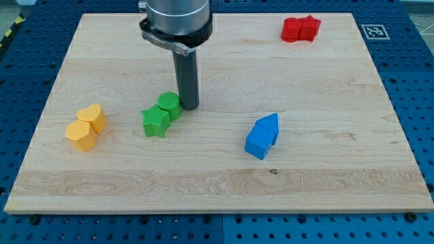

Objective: Move the green star towards bottom left

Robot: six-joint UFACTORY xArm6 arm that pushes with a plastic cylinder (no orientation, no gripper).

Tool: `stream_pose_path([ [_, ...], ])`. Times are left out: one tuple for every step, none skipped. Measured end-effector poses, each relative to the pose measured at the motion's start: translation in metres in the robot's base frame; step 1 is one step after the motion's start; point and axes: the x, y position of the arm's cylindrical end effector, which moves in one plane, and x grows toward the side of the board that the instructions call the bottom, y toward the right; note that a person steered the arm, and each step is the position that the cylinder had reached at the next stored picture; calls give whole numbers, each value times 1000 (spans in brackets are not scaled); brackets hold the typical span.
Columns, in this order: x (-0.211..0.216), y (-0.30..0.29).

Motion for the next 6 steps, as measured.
stream_pose_path([
  [0, -3],
  [8, -22],
  [32, -39],
  [37, -40],
  [49, -41],
  [68, -57],
])
